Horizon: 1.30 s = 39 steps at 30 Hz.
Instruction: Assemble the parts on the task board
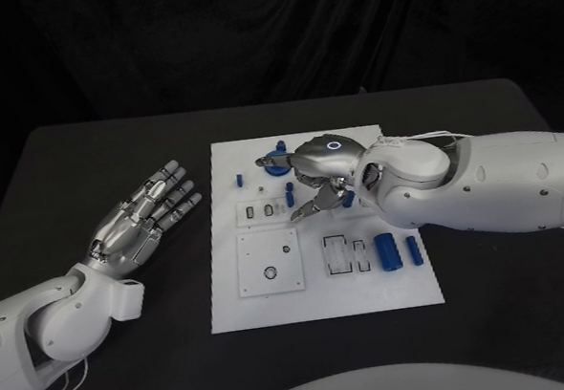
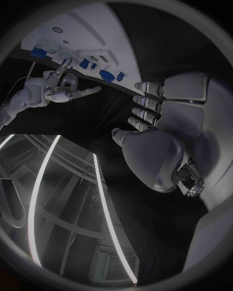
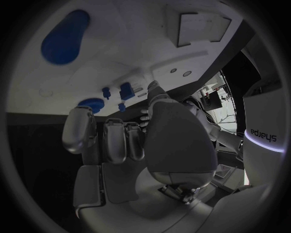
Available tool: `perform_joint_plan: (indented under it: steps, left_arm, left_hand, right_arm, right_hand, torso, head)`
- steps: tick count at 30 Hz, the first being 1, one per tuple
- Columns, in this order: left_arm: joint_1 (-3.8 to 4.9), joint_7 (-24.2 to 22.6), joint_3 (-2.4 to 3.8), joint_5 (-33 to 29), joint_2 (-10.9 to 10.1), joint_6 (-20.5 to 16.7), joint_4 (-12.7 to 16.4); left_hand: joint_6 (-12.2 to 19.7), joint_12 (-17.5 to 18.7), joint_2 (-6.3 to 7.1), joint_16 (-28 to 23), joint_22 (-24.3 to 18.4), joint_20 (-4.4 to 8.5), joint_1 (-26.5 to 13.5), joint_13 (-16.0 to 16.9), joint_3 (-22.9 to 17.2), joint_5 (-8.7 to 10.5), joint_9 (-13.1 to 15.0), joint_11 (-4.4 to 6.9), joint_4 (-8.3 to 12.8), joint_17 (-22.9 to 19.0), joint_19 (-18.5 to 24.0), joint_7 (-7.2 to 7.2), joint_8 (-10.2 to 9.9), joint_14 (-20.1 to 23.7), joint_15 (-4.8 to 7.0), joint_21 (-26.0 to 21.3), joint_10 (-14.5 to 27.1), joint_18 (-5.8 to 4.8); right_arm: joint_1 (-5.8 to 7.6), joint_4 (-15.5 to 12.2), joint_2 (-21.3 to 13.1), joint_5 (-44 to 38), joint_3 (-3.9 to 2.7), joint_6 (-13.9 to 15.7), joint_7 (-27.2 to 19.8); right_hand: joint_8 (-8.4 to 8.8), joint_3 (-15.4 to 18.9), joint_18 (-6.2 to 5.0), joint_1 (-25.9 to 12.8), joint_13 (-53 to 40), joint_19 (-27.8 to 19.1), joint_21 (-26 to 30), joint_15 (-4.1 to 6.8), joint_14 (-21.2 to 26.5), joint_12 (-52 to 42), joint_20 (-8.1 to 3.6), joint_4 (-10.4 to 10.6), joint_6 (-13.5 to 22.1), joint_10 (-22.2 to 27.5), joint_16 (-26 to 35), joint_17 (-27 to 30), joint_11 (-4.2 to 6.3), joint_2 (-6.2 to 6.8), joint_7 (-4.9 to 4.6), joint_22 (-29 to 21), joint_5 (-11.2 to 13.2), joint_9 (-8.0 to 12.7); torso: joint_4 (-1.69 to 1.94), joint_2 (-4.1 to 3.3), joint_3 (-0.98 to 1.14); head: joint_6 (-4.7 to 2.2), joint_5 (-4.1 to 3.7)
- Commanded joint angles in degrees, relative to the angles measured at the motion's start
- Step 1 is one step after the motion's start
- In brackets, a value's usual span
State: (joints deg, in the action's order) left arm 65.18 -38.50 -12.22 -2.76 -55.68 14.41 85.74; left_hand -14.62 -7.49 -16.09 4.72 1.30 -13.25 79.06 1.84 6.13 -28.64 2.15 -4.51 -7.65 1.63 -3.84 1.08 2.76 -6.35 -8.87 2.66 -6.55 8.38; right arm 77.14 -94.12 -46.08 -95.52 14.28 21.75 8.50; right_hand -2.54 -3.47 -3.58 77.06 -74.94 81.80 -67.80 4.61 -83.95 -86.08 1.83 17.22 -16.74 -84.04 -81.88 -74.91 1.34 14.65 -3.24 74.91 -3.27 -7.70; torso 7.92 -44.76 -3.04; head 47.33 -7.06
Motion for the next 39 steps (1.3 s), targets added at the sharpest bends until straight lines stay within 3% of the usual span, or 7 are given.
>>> perform_joint_plan:
  steps: [1, 14, 16, 29, 31, 35, 39]
  left_arm:
    - [1.45, -1.88, 0.13, 1.46, -0.25, -3.58, 0.95]
    - [12.02, 4.56, 0.12, 8.93, 3.11, -5.72, -2.03]
    - [12.91, 5.91, 0.12, 14.96, 4.21, -5.51, -4.06]
    - [14.32, 17.61, 0.12, 55.90, 12.86, -15.51, -12.18]
    - [14.34, 23.81, 0.12, 60.15, 14.30, -15.48, -12.37]
    - [14.37, 35.93, 0.13, 64.79, 16.89, -14.34, -12.38]
    - [14.36, 43.49, 0.13, 66.36, 18.55, -14.74, -11.41]
  left_hand:
    - [-1.01, -0.74, 0.39, 1.08, 0.34, -0.60, -0.49, 0.12, -0.69, -1.91, 0.11, -0.10, 0.54, 0.26, -1.19, 0.46, 0.52, -1.09, -0.38, 1.02, -0.96, 0.33]
    - [-9.74, -14.01, 3.37, 16.55, 4.72, -1.88, 1.08, 2.34, -4.40, -3.35, 0.90, -3.78, -0.79, 2.89, -19.73, 3.31, 2.36, -19.48, -0.61, 13.04, -15.21, 1.51]
    - [-17.69, -18.00, 4.22, 19.42, 5.45, -2.39, 2.33, 3.20, -5.33, -3.47, 1.75, -6.67, -1.57, 3.37, -23.27, 5.22, 4.52, -24.29, -0.77, 15.17, -23.13, 1.71]
    - [-27.48, -22.73, 8.24, 33.43, 9.68, 0.85, 5.48, 7.20, -8.63, 12.26, 1.75, -3.64, -9.71, 8.52, -48.67, 5.24, 3.43, -45.56, 2.70, 26.40, -43.15, 2.31]
    - [-29.03, -28.99, 8.08, 43.04, 13.31, 4.46, 1.55, 12.84, -7.39, 16.47, 2.22, 0.07, -9.12, 15.22, -55.38, 4.97, 3.28, -52.58, 6.83, 32.58, -50.82, 1.98]
    - [-33.87, -40.64, 7.46, 54.81, 18.88, 5.97, -4.06, 26.14, -5.48, 19.02, 3.43, 0.79, -8.25, 27.08, -55.87, 7.07, 4.98, -53.48, 7.71, 39.64, -50.80, 1.37]
    - [-39.08, -66.87, 8.21, 74.28, 25.32, 6.87, -7.39, 62.66, -3.33, 20.42, 6.06, 1.11, -8.77, 59.15, -56.38, 6.58, 7.95, -67.71, 8.33, 47.98, -66.14, 1.74]
  right_arm:
    - [1.79, -1.25, -1.38, 2.16, -0.11, 8.19, -2.83]
    - [5.73, 0.07, -6.31, 8.04, -0.07, 14.06, -7.67]
    - [5.61, 0.64, -6.81, 8.84, -0.06, 12.82, -7.51]
    - [3.94, 4.76, -8.04, 15.19, -0.05, 9.33, -7.01]
    - [3.27, 5.39, -8.24, 16.50, -0.05, 8.70, -7.05]
    - [1.89, 6.43, -8.56, 17.93, -0.05, 7.94, -7.14]
    - [1.07, 7.15, -8.46, 18.41, -0.05, 7.20, -6.96]
  right_hand:
    - [-0.01, -0.07, -0.96, -0.43, -7.96, 0.05, 0.30, 0.35, -3.21, 0.35, -0.38, -0.02, -1.19, -0.09, 0.20, -5.97, 0.28, -0.05, -0.20, 8.90, 0.33, -0.29]
    - [-5.78, -6.17, -0.23, 3.51, -11.19, 1.80, -3.32, -0.55, -4.01, -1.69, 0.38, -1.51, -25.15, -2.89, -1.47, -7.62, -0.91, -8.80, -1.78, 10.04, -2.47, -5.75]
    - [-5.49, -6.35, -0.26, 4.52, -11.12, 1.83, -3.25, -0.67, -3.97, -1.65, 0.48, -1.85, -25.98, -2.82, -1.30, -7.42, -1.01, -9.16, -1.88, 10.02, -4.69, -5.47]
    - [-5.79, -6.64, -0.39, 5.92, -10.64, 1.60, -2.46, -1.03, -3.70, -1.34, 0.86, -1.81, -30.25, -2.44, -0.41, -6.41, -1.48, -9.68, -2.55, 9.82, -8.49, -5.29]
    - [-5.80, -6.74, -0.37, 6.01, -10.67, 1.64, -2.51, -1.10, -3.74, -1.36, 0.90, -1.65, -31.01, -2.47, -0.50, -6.48, -1.60, -9.87, -2.76, 9.84, -9.15, -5.28]
    - [-5.85, -6.76, -0.37, 5.90, -10.64, 1.65, -2.46, -1.23, -3.74, -1.34, 0.99, -1.40, -31.85, -2.46, -0.46, -6.43, -1.80, -10.01, -2.97, 9.84, -9.56, -5.28]
    - [-5.86, -6.76, -0.36, 5.89, -10.75, 1.68, -2.55, -1.26, -3.75, -1.41, 1.01, -1.36, -32.01, -2.55, -0.49, -6.46, -1.82, -10.02, -3.00, 9.86, -9.62, -5.29]
  torso:
    - [-0.06, 0.07, 0.11]
    - [-0.23, 3.30, 1.48]
    - [-0.51, 3.94, 1.77]
    - [-1.85, 7.16, 3.54]
    - [-2.02, 7.33, 3.72]
    - [-2.62, 7.89, 4.29]
    - [-3.33, 8.09, 4.67]
  head:
    - [-1.51, 1.23]
    - [-4.28, 3.53]
    - [-4.64, 4.06]
    - [-1.95, 4.12]
    - [-1.54, 4.38]
    - [-0.60, 5.07]
    - [0.43, 5.91]
